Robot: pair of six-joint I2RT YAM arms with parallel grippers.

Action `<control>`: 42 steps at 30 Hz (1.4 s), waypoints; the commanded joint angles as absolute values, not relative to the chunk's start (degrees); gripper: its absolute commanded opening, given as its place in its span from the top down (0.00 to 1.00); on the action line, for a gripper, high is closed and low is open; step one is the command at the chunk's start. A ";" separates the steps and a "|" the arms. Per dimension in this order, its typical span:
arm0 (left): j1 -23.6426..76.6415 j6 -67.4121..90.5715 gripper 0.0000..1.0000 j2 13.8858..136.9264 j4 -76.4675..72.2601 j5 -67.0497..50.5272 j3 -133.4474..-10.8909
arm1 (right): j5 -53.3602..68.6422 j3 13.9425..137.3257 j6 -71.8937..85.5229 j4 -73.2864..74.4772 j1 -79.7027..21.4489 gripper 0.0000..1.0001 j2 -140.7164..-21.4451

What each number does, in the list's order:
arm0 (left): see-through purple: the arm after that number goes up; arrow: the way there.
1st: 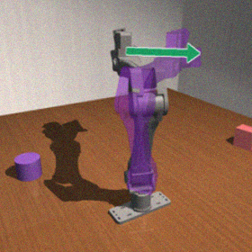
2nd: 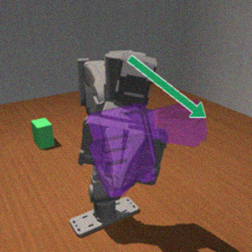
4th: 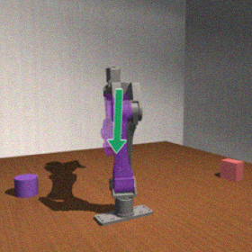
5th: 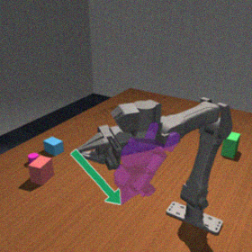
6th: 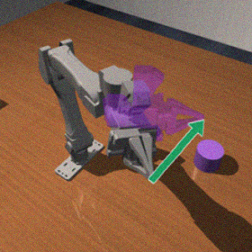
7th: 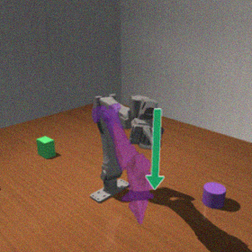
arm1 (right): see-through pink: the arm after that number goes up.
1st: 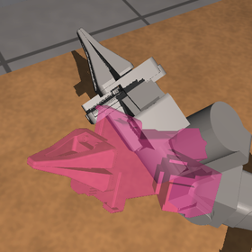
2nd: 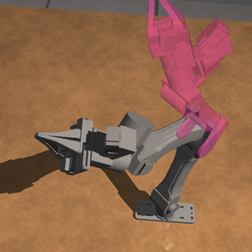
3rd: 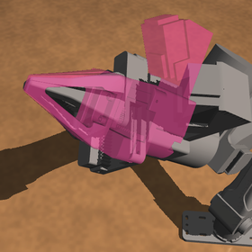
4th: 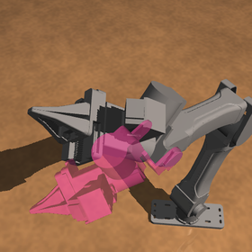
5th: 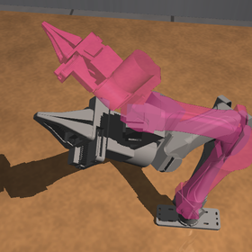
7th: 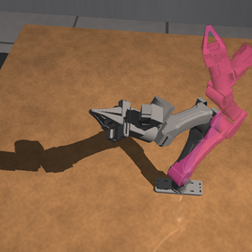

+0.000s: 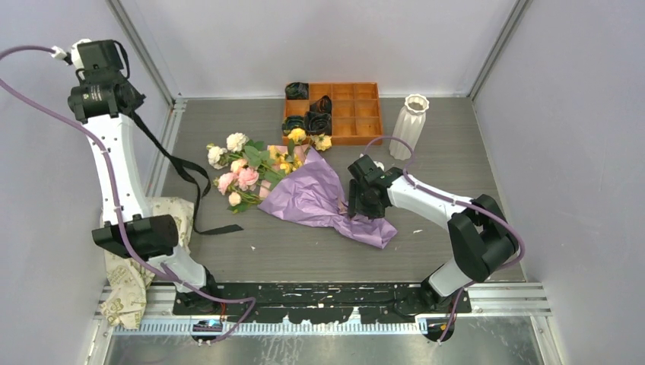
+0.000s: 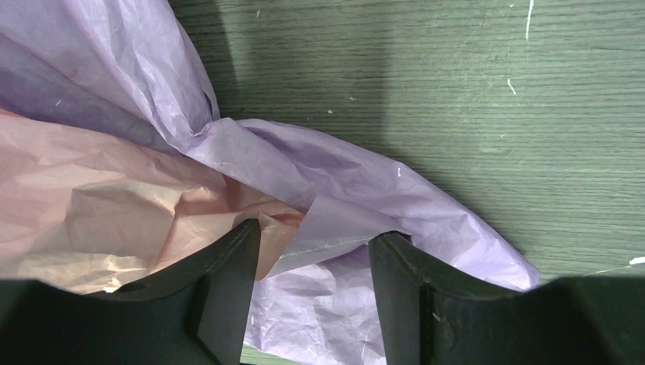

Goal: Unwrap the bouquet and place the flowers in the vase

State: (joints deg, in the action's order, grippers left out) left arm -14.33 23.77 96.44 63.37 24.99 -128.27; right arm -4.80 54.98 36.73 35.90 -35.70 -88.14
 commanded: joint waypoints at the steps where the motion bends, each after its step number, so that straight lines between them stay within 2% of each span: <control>1: -16.35 29.73 0.68 90.00 62.38 13.81 -123.63 | -5.69 57.77 35.15 36.21 -36.08 0.39 -85.24; 4: -16.47 28.56 0.42 87.10 60.62 7.70 -117.81 | -5.69 58.45 34.09 36.71 -36.10 0.36 -82.90; 6: -16.47 28.15 0.34 84.28 58.60 3.31 -113.17 | -5.69 59.10 33.34 37.25 -36.31 0.34 -81.29; 12: -16.46 30.42 0.34 71.09 46.48 -11.87 -97.25 | -6.45 62.18 32.05 39.35 -38.33 0.29 -75.80; 18: -15.40 33.62 0.34 54.49 41.82 -17.83 -85.18 | -7.58 67.02 31.03 39.93 -42.59 0.27 -73.86; 25: -14.62 29.29 0.34 46.19 53.61 -17.70 -89.45 | -9.58 71.19 27.53 39.41 -44.72 0.24 -79.24; 34: -14.65 29.90 0.33 43.68 56.77 -17.68 -89.87 | -8.71 72.21 25.04 38.68 -44.78 0.24 -82.90; 36: -14.63 30.45 0.33 43.37 56.35 -18.80 -88.43 | -9.48 71.68 24.46 38.19 -44.76 0.28 -84.11; 37: -14.66 30.56 0.33 43.26 56.34 -19.03 -87.94 | -9.85 71.56 23.92 38.01 -44.76 0.34 -84.76; 40: -14.58 30.35 0.33 42.82 56.72 -18.80 -87.37 | -9.52 71.94 22.67 37.61 -44.75 0.74 -86.13; 42: -14.59 30.28 0.33 42.55 57.07 -18.42 -87.43 | -8.13 72.03 22.59 37.24 -44.93 0.87 -86.22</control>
State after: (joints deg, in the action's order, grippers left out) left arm -14.74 30.04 43.57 57.74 -17.15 -87.24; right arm -8.91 70.74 24.01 39.83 -44.53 -85.95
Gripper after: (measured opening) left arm 0.669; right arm 0.227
